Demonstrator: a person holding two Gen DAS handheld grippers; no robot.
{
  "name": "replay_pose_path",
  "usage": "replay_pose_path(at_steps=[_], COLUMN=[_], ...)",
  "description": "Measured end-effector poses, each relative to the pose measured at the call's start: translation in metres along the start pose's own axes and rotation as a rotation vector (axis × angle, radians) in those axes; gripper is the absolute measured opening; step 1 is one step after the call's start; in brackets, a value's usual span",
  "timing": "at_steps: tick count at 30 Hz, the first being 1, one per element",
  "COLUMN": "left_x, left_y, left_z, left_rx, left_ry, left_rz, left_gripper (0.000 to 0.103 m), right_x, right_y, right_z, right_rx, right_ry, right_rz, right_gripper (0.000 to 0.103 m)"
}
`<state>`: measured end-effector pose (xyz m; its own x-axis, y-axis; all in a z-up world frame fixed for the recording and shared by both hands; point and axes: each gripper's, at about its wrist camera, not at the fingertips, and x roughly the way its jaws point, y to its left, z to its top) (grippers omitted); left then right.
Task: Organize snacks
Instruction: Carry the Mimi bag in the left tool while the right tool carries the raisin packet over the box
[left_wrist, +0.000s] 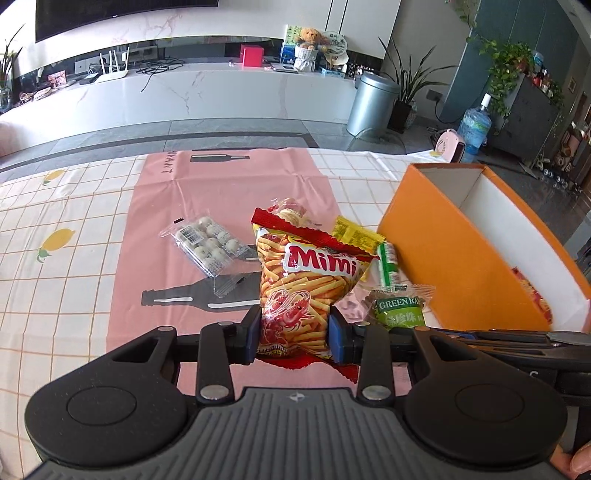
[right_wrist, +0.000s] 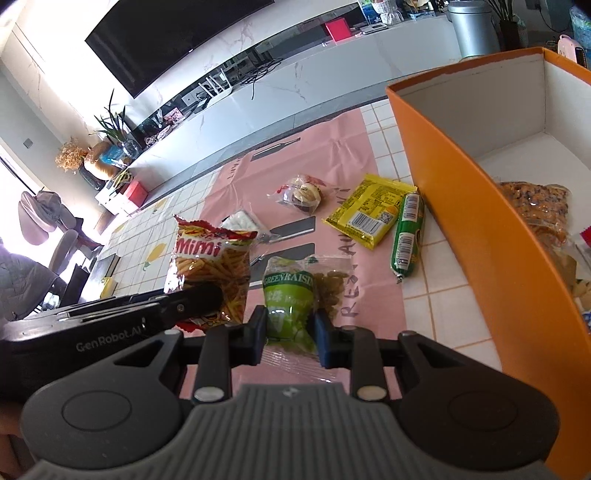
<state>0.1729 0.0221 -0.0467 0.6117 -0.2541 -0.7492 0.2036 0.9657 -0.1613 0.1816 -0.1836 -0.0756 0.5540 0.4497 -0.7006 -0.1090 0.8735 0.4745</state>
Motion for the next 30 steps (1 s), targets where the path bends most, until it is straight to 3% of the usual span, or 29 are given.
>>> replay_pose_path(at_steps=[7,15,25,30], left_x=[-0.037,-0.047,-0.023,0.017], left_y=[-0.042,-0.086,-0.148,-0.175], left_z=[0.01,0.011,0.043,0.062], left_rx=[0.032,0.035,0.13,0.182], left_ry=[-0.042,-0.039,-0.009,0.076], left_rz=[-0.03,-0.077,-0.153,-0.198], left_gripper=[0.041,0.041,0.041,0.041], right_x=[-0.061,-0.12,-0.168,-0.16], right_y=[-0.004,-0.031,-0.092,-0.122], right_z=[0.002,0.002,0.033,0.053], right_rx=[-0.072,-0.14,-0.197,-0.215], right_ry=[-0.038,-0.077,-0.069,-0.03], right_rz=[-0.011,-0.095,-0.199,-0.228], right_gripper=[0.024,0.024,0.024,0.024])
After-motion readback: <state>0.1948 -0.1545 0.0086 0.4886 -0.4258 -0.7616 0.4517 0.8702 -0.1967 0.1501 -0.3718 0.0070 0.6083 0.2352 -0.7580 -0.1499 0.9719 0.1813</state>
